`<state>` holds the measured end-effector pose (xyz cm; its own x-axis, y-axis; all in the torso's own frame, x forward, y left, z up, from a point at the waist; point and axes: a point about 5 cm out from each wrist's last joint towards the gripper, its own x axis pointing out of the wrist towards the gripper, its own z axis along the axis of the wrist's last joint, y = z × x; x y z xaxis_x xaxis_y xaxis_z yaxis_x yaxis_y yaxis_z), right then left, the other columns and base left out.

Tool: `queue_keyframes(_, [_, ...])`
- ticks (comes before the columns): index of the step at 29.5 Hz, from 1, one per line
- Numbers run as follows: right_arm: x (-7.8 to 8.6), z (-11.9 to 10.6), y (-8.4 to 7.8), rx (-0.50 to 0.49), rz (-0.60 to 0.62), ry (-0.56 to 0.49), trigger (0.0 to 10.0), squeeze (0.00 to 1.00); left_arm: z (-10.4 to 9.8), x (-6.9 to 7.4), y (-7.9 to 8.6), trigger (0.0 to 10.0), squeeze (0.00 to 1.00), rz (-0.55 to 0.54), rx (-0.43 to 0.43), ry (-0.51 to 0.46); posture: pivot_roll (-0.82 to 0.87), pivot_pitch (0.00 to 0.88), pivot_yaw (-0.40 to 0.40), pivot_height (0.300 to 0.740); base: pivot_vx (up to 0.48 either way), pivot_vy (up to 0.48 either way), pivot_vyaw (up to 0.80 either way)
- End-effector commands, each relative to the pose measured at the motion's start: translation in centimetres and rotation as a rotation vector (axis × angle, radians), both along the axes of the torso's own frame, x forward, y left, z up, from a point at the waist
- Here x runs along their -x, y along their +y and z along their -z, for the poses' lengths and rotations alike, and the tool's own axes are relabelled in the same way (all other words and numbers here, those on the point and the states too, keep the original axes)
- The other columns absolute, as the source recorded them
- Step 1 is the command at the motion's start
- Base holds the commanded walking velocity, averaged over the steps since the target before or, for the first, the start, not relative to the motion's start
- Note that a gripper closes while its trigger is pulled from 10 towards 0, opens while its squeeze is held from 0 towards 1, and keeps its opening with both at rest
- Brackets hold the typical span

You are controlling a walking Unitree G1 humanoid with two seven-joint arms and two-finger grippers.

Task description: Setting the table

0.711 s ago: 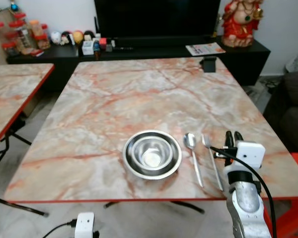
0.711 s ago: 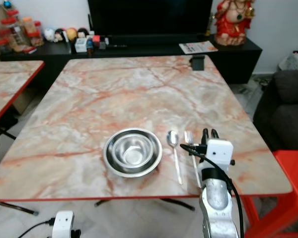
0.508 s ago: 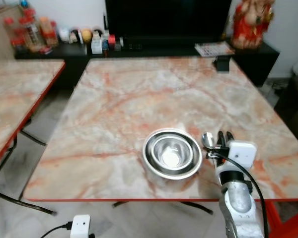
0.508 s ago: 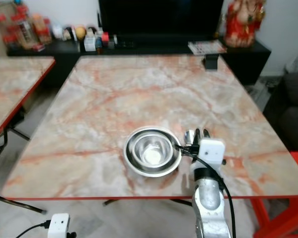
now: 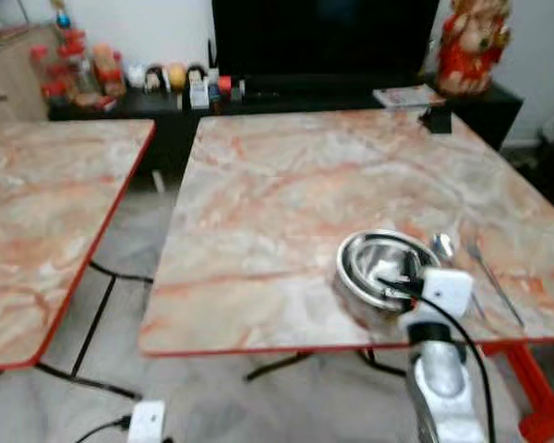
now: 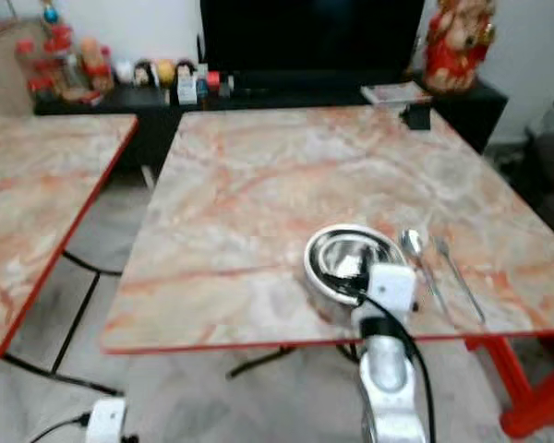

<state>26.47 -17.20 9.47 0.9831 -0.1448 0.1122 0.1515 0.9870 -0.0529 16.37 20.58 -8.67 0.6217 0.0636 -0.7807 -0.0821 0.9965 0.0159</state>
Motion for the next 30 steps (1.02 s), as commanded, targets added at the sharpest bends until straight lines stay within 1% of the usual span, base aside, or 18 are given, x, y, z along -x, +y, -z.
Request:
queue_keyframes(1, [0.5,0.0,-1.2,0.017,0.046,0.001,10.0,0.00,0.0,-0.3,-0.6,10.0,0.00,0.001,0.021,-0.003,-0.09,0.000,0.037,0.740,0.000,0.390,0.00])
queue_keyframes(9, [1.8,0.7,-1.9,0.024,0.085,0.020,10.0,0.00,0.0,-0.3,-0.7,10.0,0.00,0.004,0.021,-0.002,-0.09,0.000,0.037,0.740,0.000,0.383,0.00])
queue_keyframes(16, [3.6,2.7,-2.9,0.045,0.121,0.091,10.0,0.00,0.0,-0.4,-0.8,10.0,0.00,0.005,0.024,-0.003,-0.10,0.000,0.035,0.740,0.000,0.378,0.00])
queue_keyframes(19, [4.6,3.7,-3.3,0.053,0.143,0.125,10.0,0.00,0.0,-0.4,-0.8,10.0,0.00,0.006,0.025,-0.004,-0.10,0.000,0.034,0.740,0.000,0.379,0.00])
queue_keyframes(20, [5.3,4.4,-3.6,0.058,0.157,0.155,10.0,0.00,0.0,-0.5,-0.8,10.0,0.00,0.006,0.025,-0.004,-0.10,0.000,0.033,0.740,0.000,0.379,0.00])
queue_keyframes(21, [5.3,4.4,-3.6,0.058,0.157,0.155,10.0,0.00,0.0,-0.5,-0.8,10.0,0.00,0.006,0.025,-0.004,-0.10,0.000,0.033,0.740,0.000,0.379,0.00])
queue_keyframes(23, [6.4,5.8,-4.1,0.064,0.183,0.213,10.0,0.00,0.0,-0.5,-0.9,10.0,0.00,0.006,0.024,-0.004,-0.10,0.000,0.031,0.740,0.000,0.377,0.00])
queue_keyframes(24, [6.6,6.1,-4.2,0.063,0.188,0.223,10.0,0.00,0.0,-0.5,-0.9,10.0,0.00,0.007,0.024,-0.004,-0.10,0.000,0.031,0.740,0.000,0.375,0.00])
queue_keyframes(25, [7.3,7.1,-4.5,0.047,0.210,0.270,10.0,0.00,-0.1,-0.5,-0.9,10.0,0.00,0.006,0.024,-0.005,-0.10,0.000,0.031,0.740,0.000,0.379,0.00])
queue_keyframes(28, [8.0,8.2,-4.8,0.031,0.225,0.312,10.0,0.00,-0.1,-0.5,-0.9,10.0,0.00,0.006,0.025,-0.005,-0.10,0.000,0.030,0.740,0.000,0.366,0.00])
queue_keyframes(30, [8.5,9.1,-5.2,0.009,0.246,0.360,10.0,0.00,-0.1,-0.6,-0.9,10.0,0.00,0.006,0.025,-0.006,-0.10,0.000,0.030,0.740,0.000,0.349,0.00])
